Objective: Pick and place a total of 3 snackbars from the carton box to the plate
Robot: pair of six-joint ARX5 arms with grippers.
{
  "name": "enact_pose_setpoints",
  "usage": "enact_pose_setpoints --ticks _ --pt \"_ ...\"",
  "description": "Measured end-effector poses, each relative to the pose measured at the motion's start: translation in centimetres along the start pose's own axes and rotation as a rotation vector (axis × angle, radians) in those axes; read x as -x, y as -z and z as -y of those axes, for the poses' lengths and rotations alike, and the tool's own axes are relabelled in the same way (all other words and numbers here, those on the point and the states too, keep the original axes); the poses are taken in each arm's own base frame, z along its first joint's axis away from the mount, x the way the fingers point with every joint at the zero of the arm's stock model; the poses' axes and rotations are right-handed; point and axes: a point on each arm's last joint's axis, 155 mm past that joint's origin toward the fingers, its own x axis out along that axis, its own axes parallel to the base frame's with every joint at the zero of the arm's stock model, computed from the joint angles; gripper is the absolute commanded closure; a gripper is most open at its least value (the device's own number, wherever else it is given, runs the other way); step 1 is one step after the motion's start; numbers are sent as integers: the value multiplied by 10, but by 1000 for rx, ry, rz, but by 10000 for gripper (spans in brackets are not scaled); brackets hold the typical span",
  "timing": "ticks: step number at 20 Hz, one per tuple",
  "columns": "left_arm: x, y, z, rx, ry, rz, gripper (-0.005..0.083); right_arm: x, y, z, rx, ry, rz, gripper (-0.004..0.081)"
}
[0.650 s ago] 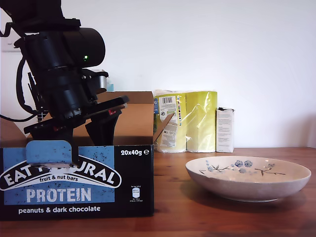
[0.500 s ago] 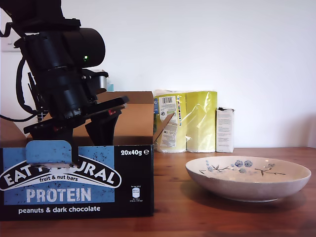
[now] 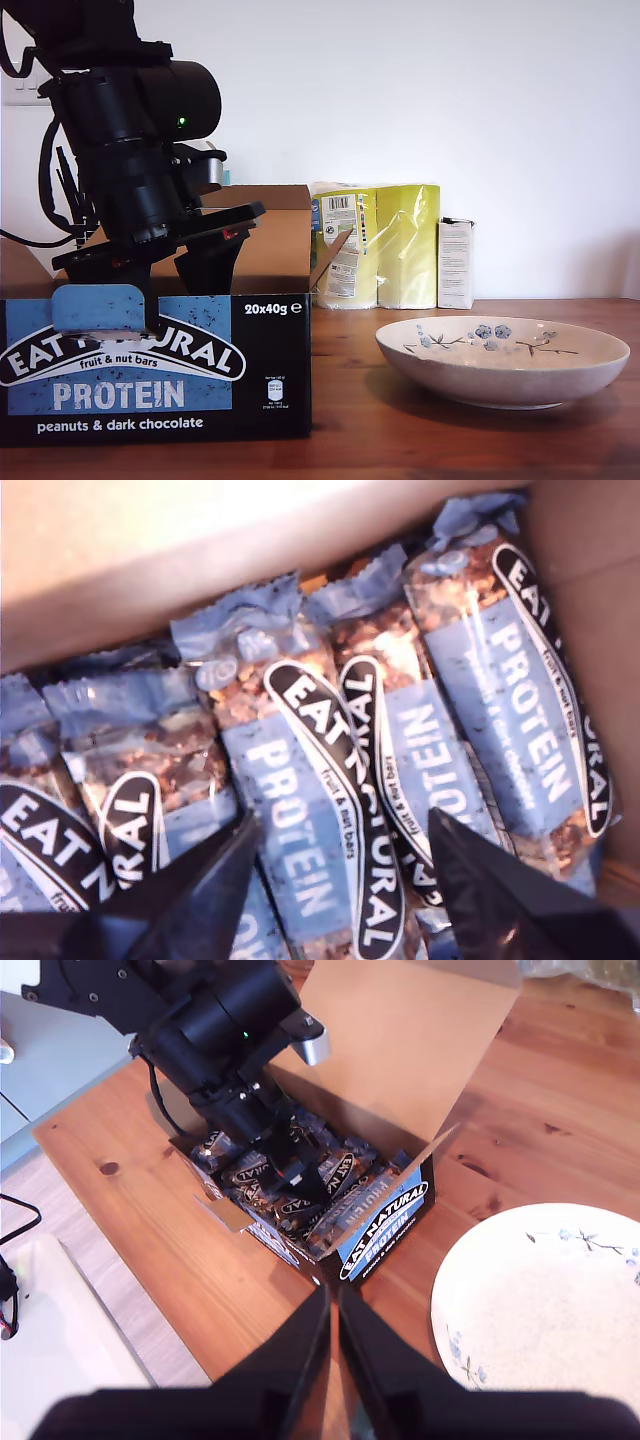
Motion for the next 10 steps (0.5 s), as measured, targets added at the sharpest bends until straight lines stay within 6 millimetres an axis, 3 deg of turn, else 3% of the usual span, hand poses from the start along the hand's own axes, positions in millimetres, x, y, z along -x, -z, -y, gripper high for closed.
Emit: enact_pose_setpoints --ticks 10 --pt "-3 5 6 -14 32 -28 274 0 -1 0 1 0 3 783"
